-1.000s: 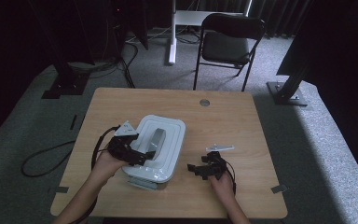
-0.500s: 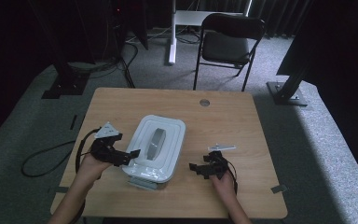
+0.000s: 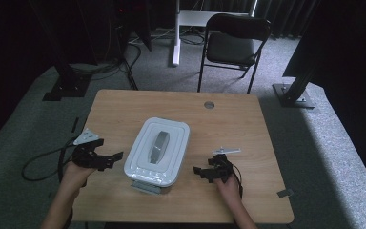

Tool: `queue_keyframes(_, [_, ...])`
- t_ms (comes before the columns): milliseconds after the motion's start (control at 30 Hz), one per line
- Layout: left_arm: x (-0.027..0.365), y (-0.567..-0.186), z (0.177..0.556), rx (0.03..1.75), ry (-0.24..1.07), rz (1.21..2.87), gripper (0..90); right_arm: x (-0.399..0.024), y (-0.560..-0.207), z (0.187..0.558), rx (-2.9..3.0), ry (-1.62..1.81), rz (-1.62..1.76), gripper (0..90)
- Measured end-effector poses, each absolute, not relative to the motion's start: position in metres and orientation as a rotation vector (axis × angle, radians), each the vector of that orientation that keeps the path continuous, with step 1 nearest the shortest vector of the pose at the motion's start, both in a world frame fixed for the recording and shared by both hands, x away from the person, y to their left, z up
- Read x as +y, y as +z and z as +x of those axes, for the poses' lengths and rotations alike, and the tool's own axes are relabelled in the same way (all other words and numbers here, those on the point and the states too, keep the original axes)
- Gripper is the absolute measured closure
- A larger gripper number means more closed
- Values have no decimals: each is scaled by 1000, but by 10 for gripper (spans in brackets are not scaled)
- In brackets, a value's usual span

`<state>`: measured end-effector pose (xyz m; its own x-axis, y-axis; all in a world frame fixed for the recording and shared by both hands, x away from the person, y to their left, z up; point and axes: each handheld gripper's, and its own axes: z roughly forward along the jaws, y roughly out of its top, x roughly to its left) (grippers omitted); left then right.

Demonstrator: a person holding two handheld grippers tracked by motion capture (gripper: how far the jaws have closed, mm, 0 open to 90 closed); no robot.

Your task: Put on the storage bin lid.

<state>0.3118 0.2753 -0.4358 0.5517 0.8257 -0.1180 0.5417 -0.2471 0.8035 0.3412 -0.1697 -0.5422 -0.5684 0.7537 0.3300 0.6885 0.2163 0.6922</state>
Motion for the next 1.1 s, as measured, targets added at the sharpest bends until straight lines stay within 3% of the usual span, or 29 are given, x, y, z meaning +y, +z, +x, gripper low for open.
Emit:
queue_keyframes(267, [292,-473,318,1221,427,1934,19,-171,-545,342,2387,1283,1434,143])
queue_keyframes(533, [275,-504,324,1216,396,1974,18,-173,-544,339,2379,1281,1438,143])
queue_keyframes(1100, [241,-516,318,1145,305,2016,26,-181,-539,339,2353,1290,1439,143])
